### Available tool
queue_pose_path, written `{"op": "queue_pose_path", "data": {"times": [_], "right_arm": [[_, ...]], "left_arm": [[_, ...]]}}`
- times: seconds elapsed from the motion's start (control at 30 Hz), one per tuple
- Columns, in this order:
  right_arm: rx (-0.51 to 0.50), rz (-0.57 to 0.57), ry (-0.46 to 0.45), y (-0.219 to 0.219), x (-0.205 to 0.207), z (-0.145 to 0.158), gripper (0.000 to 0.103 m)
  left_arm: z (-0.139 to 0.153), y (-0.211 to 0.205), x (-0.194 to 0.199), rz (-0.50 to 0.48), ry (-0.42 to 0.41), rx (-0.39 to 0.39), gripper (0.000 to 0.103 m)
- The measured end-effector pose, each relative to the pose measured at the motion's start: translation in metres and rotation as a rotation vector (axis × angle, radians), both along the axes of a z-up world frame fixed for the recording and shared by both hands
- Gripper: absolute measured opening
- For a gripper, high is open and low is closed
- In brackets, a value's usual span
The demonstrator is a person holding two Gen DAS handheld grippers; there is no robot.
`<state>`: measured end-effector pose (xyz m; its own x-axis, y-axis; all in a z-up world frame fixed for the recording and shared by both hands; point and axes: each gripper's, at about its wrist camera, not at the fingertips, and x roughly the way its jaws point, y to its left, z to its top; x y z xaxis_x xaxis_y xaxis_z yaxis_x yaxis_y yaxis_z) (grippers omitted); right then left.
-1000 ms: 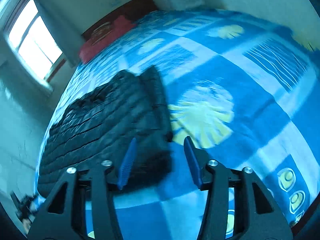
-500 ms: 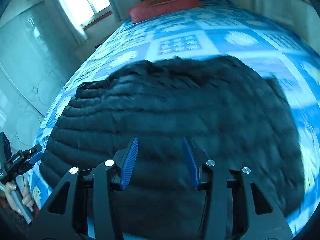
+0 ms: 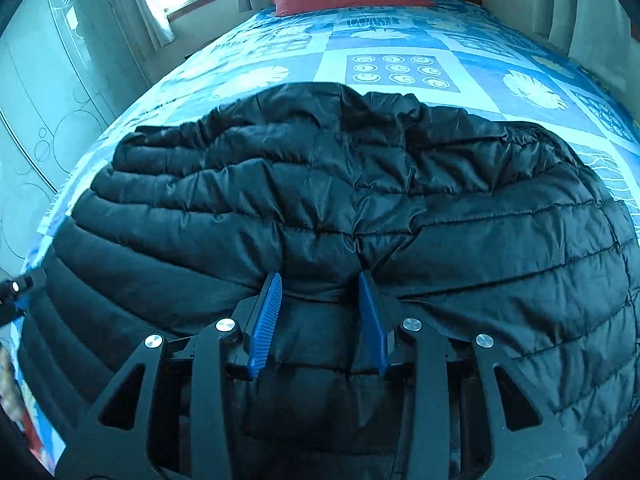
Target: Fold large clothes
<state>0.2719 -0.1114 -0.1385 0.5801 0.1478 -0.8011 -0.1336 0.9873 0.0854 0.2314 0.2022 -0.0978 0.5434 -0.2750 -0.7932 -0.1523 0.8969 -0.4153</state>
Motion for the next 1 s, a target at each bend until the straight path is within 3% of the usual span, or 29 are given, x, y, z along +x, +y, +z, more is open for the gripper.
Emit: {"op": "queue_pose_path", "data": {"times": [0.27,0.4,0.57,0.7,0.8,0.87,1.0], "right_arm": [[-0.009,-0.001,-0.022,0.004,-0.004,-0.005,0.039],[-0.010,-0.001,-0.027,0.004,-0.006,-0.005,0.039],[-0.009,-0.001,-0.033,0.004,-0.008,-0.006,0.039],[-0.011,0.001,-0.034,0.003,-0.008,-0.006,0.039],[-0.009,0.001,-0.033,0.004,-0.008,-0.006,0.039],[-0.011,0.001,-0.034,0.004,-0.009,-0.007,0.039],[-0.011,0.001,-0.034,0.004,-0.008,-0.007,0.039]], "left_arm": [[-0.009,-0.001,0.021,-0.041,0.036,-0.039,0.070],[-0.016,-0.004,0.029,-0.059,0.060,-0.057,0.077],[-0.013,-0.005,0.031,-0.067,0.063,-0.090,0.077],[-0.021,-0.010,0.037,-0.109,0.080,-0.054,0.081],[-0.025,0.000,0.038,-0.075,0.091,-0.092,0.081],[-0.021,0.006,0.033,-0.038,0.076,-0.079,0.081],[-0.025,0.000,0.033,-0.084,0.070,-0.046,0.082]]}}
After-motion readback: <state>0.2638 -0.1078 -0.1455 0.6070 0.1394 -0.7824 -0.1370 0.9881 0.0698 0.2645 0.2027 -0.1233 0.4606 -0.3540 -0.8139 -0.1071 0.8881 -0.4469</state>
